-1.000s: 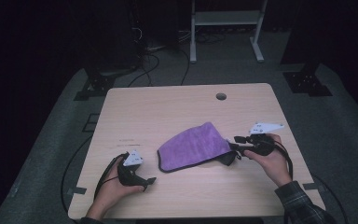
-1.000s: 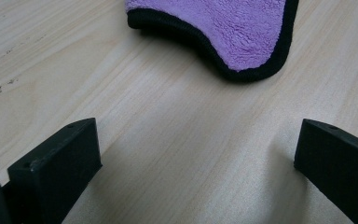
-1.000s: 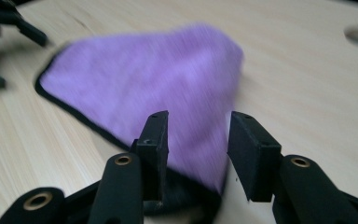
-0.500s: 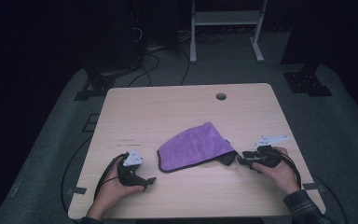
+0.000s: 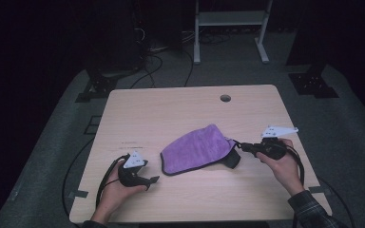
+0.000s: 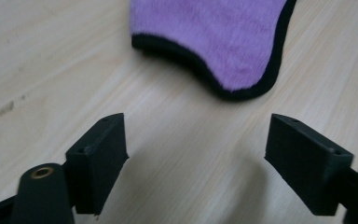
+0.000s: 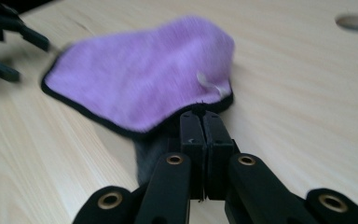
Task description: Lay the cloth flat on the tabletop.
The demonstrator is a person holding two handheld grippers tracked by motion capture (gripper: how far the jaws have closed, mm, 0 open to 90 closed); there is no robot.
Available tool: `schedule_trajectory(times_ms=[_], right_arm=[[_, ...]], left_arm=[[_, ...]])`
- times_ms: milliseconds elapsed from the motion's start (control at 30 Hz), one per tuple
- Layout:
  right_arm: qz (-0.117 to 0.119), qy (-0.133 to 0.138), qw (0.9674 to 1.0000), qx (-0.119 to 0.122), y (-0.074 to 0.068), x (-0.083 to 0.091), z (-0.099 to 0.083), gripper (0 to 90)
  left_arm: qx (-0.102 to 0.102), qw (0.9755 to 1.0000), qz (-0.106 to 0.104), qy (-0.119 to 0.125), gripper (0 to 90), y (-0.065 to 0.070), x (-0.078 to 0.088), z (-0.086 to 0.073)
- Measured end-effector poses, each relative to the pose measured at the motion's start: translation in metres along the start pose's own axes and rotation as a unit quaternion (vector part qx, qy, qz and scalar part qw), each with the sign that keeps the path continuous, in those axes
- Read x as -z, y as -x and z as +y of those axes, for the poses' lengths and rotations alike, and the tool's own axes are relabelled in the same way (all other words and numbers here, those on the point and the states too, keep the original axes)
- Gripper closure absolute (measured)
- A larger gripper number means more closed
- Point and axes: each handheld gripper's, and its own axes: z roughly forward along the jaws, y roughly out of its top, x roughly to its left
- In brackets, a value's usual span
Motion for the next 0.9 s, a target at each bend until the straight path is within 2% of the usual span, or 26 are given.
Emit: schedule_trajectory(times_ms=[100, 200, 267, 300, 333, 367, 400, 433, 500, 533, 567, 600, 633, 667, 767, 800, 833, 900], right_arm=[[0.017, 0.016, 0.9997, 0.007, -0.008, -0.002, 0.013, 88.4], [0.038, 0.029, 0.9987, 0.015, -0.019, -0.005, 0.025, 88.4], [0.046, 0.033, 0.9982, 0.018, -0.022, -0.007, 0.029, 88.5], [0.053, 0.036, 0.9977, 0.023, -0.026, -0.009, 0.034, 88.5], [0.066, 0.043, 0.9964, 0.033, -0.036, -0.015, 0.044, 88.5], [0.07, 0.045, 0.9959, 0.035, -0.04, -0.017, 0.048, 88.5], [0.07, 0.045, 0.9959, 0.035, -0.04, -0.017, 0.048, 88.5], [0.084, 0.05, 0.9942, 0.045, -0.05, -0.022, 0.058, 88.5], [0.093, 0.055, 0.9927, 0.052, -0.058, -0.027, 0.065, 88.5], [0.093, 0.055, 0.9927, 0.052, -0.058, -0.027, 0.065, 88.5], [0.099, 0.057, 0.9919, 0.057, -0.062, -0.029, 0.068, 88.5], [0.11, 0.064, 0.9898, 0.065, -0.07, -0.034, 0.075, 88.5], [0.114, 0.065, 0.989, 0.067, -0.074, -0.036, 0.079, 88.5], [0.114, 0.065, 0.989, 0.067, -0.074, -0.036, 0.079, 88.5], [0.128, 0.071, 0.9862, 0.076, -0.086, -0.043, 0.089, 88.5], [0.131, 0.072, 0.9857, 0.078, -0.088, -0.045, 0.091, 88.4], [0.132, 0.074, 0.9853, 0.079, -0.09, -0.046, 0.093, 88.5], [0.134, 0.075, 0.9849, 0.08, -0.092, -0.047, 0.094, 88.5]], left_arm=[[-0.008, 0.9999, -0.001, 0.011, 21.0, 0.002, 0.002, 0.006], [-0.012, 0.9993, -0.008, 0.035, 21.4, 0.009, 0.003, 0.018], [-0.014, 0.9992, -0.013, 0.036, 21.4, 0.011, 0.002, 0.022], [-0.015, 0.9987, -0.026, 0.041, 21.4, 0.014, 0.001, 0.028], [-0.015, 0.9983, -0.031, 0.048, 21.4, 0.016, 0.0, 0.032], [-0.019, 0.9975, -0.038, 0.057, 21.5, 0.02, -0.002, 0.04], [-0.019, 0.9975, -0.038, 0.057, 21.6, 0.02, -0.002, 0.04], [-0.023, 0.996, -0.048, 0.071, 21.6, 0.025, -0.004, 0.051], [-0.026, 0.9941, -0.058, 0.088, 21.7, 0.029, -0.006, 0.061], [-0.026, 0.9941, -0.058, 0.088, 22.1, 0.029, -0.006, 0.061], [-0.024, 0.9928, -0.064, 0.098, 22.1, 0.031, -0.007, 0.067], [-0.025, 0.9923, -0.068, 0.1, 23.2, 0.032, -0.008, 0.07], [-0.031, 0.991, -0.072, 0.109, 24.2, 0.034, -0.01, 0.078], [-0.031, 0.991, -0.072, 0.109, 25.6, 0.034, -0.01, 0.078], [-0.036, 0.9883, -0.071, 0.13, 29.6, 0.036, -0.014, 0.093], [-0.036, 0.9883, -0.071, 0.13, 30.2, 0.036, -0.014, 0.093], [-0.035, 0.9871, -0.07, 0.14, 30.5, 0.035, -0.016, 0.1], [-0.037, 0.9864, -0.072, 0.143, 31.4, 0.034, -0.018, 0.104]])
